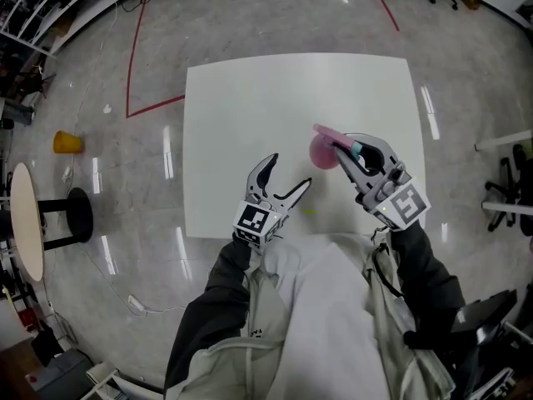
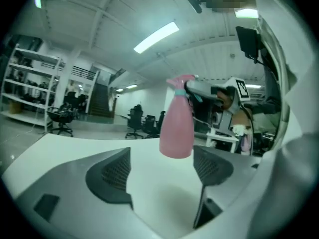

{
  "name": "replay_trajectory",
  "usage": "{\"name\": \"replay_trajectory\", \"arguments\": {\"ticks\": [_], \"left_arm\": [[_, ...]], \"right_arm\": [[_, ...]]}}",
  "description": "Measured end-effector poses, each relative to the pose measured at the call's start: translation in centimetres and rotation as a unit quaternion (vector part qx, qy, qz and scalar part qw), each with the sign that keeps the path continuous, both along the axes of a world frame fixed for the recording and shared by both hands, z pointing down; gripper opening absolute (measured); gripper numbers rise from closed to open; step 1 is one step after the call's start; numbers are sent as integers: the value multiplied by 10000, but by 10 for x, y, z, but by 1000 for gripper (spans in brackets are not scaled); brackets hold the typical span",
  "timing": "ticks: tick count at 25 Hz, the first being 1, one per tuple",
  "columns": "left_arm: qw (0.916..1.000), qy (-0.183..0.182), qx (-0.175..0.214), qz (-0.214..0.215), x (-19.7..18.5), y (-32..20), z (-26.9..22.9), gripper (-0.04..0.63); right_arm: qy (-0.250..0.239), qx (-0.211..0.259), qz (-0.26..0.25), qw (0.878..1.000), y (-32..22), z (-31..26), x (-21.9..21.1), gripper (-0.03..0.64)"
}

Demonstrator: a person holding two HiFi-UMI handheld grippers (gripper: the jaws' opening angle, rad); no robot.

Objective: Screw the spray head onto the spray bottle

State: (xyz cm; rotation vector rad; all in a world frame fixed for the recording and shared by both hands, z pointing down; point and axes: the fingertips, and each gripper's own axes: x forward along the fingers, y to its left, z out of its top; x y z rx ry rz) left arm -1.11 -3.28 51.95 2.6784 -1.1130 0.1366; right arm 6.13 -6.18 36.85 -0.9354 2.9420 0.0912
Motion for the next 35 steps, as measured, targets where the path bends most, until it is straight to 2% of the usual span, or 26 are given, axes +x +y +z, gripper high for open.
{"name": "replay_trajectory", "arguments": {"ticks": [1,4,7,8,12,16,18,23,26,27,31,35], "left_arm": [[9994,99,-47,-335,-10,-3,1,363],[9938,215,-117,-1081,-29,-7,4,210],[9899,125,-157,-1401,-35,-2,9,33],[9896,94,-188,-1426,-38,0,11,8],[9895,-27,-354,-1404,-47,3,24,8],[9898,-77,-455,-1348,-42,3,32,8],[9908,-106,-454,-1268,-34,5,32,8],[9915,-194,-611,-1130,-26,10,40,8],[9901,-235,-773,-1145,-27,13,49,8],[9900,-253,-805,-1130,-27,15,51,8],[9907,-336,-843,-1014,-20,19,54,8],[9909,-381,-859,-965,-15,21,57,8]], "right_arm": [[-9,10,268,9996,-11,13,3,48],[-5,-183,805,9966,-38,59,3,48],[-47,-563,834,9949,-47,95,-6,48],[13,-538,804,9953,-45,102,-11,48],[157,-81,717,9973,-28,111,-23,49],[279,-52,924,9953,-21,125,-5,62],[291,-327,1108,9929,-15,131,13,157],[422,-1367,1687,9752,11,175,63,162],[429,-1981,1628,9656,32,200,66,73],[506,-2014,1562,9657,37,202,64,6],[1022,-1751,1354,9698,43,200,51,-5],[1165,-1766,1268,9691,45,206,47,-5]]}}
